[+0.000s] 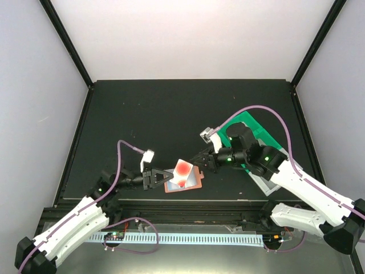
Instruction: Take the credit cards out of the card holder
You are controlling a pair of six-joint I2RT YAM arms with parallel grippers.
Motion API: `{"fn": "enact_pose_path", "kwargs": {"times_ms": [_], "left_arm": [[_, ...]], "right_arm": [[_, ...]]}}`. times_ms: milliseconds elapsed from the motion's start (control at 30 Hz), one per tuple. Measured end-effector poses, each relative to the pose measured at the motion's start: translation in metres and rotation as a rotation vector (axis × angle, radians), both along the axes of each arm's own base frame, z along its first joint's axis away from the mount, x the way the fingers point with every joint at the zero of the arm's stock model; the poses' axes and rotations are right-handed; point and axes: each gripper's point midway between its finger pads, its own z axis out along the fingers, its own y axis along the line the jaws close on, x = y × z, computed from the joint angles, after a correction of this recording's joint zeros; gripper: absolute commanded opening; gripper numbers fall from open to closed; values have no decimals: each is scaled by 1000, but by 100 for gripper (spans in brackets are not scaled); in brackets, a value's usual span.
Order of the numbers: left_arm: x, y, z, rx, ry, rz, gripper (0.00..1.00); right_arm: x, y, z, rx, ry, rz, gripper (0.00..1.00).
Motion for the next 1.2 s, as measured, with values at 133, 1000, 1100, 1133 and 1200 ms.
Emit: {"fn": "enact_pose_path", "kwargs": {"times_ms": [133, 1000, 1100, 1133, 1200], "left_arm": [[-8, -2, -5, 21, -8, -52, 2], [-26, -7, -9, 33, -18, -151, 2], [-26, -7, -9, 32, -19, -155, 2], [-27, -7, -9, 32, -19, -155, 2], [-26, -7, -10, 33, -18, -155, 3]], "right_arm": [[-10, 1, -18, -63, 40, 72, 28], [-26, 19, -37, -51, 149, 238, 6], [-27, 19, -36, -46, 148, 241, 1], [-27, 19, -36, -45, 149, 243, 1], [-28, 20, -35, -41, 147, 249, 1]]}}
